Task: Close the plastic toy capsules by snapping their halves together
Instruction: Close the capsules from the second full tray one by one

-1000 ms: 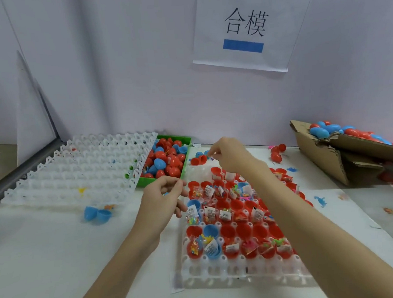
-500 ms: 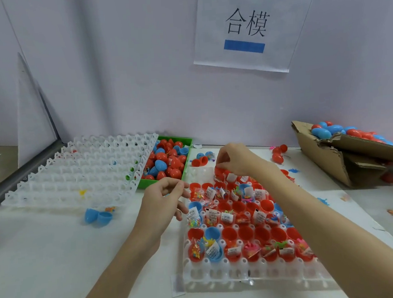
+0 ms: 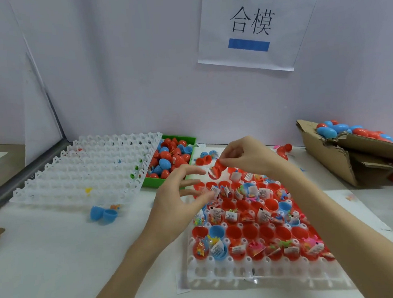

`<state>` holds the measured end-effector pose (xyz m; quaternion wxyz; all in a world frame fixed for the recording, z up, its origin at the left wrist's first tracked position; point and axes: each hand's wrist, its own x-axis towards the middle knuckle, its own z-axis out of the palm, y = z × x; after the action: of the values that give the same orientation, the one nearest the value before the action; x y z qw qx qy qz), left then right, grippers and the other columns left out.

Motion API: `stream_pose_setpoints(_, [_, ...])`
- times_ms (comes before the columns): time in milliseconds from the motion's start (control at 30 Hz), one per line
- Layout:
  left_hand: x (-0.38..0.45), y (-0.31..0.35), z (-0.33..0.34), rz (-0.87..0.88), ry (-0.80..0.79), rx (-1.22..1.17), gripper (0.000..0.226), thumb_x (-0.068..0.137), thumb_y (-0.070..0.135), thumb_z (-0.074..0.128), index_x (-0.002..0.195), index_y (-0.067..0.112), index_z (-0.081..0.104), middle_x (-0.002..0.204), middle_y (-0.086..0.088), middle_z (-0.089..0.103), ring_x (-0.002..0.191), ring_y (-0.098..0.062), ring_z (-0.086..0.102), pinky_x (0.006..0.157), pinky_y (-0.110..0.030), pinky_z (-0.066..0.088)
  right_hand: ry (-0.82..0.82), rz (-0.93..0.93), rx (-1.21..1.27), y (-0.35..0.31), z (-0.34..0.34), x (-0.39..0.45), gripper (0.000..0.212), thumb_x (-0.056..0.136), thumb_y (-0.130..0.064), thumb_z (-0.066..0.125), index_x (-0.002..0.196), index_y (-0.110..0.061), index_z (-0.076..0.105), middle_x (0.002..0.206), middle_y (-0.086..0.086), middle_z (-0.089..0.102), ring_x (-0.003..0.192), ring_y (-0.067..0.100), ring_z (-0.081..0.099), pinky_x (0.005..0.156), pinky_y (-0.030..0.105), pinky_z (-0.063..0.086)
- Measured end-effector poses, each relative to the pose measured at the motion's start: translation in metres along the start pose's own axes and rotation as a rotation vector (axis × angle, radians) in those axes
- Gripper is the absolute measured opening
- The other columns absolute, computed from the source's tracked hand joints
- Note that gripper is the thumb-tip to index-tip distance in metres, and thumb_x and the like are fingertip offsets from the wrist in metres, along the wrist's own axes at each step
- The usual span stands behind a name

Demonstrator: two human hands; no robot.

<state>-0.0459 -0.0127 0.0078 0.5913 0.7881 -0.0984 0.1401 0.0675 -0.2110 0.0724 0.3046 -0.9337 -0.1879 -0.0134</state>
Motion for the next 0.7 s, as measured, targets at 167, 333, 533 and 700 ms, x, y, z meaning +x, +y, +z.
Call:
stream_pose_setpoints(167, [-0.005,0.005,0.009,0.105,0.028,-0.106,0.017,0.090,0.019,0.081,0.102,0.024,0.070,0.106,0.014,0.074,0.094,-0.006,0.075,0.082,-0.015,0.057,0.028,0.064,0.138,-0.012,0.011,-0.045,0.006,0.091,-0.029,0.075,0.086,-0.028,0.078,0.074,-0.011,0.076,0.073,0.003,0.071,0.065,0.017,0.057])
stream_pose_setpoints(333, [-0.006,0.008,0.009,0.072,0.053,-0.117,0.013,0.089,0.019,0.082,0.098,0.021,0.073,0.100,0.009,0.076,0.083,-0.015,0.077,0.079,-0.022,0.060,0.196,0.142,0.174,-0.013,0.033,-0.075,0.006,0.094,-0.024,0.067,0.088,-0.023,0.068,0.083,-0.009,0.069,0.076,0.006,0.066,0.061,0.017,0.053])
stream_pose_setpoints(533, [-0.005,0.009,0.010,-0.009,0.042,-0.246,0.010,0.087,0.013,0.082,0.095,0.018,0.077,0.096,0.004,0.079,0.085,-0.018,0.078,0.077,-0.016,0.057,0.358,0.062,0.440,-0.022,0.046,-0.088,0.007,0.099,-0.021,0.064,0.094,-0.021,0.059,0.083,-0.006,0.071,0.068,0.006,0.073,0.055,0.016,0.056])
stream_pose_setpoints(700, [-0.002,0.005,0.008,0.011,0.082,-0.164,0.007,0.089,0.015,0.080,0.094,0.020,0.078,0.093,0.011,0.078,0.085,-0.009,0.076,0.076,-0.012,0.056,0.298,-0.134,0.476,-0.024,0.045,-0.088,0.012,0.098,-0.014,0.067,0.099,-0.026,0.065,0.096,-0.020,0.069,0.082,0.007,0.073,0.067,0.021,0.059])
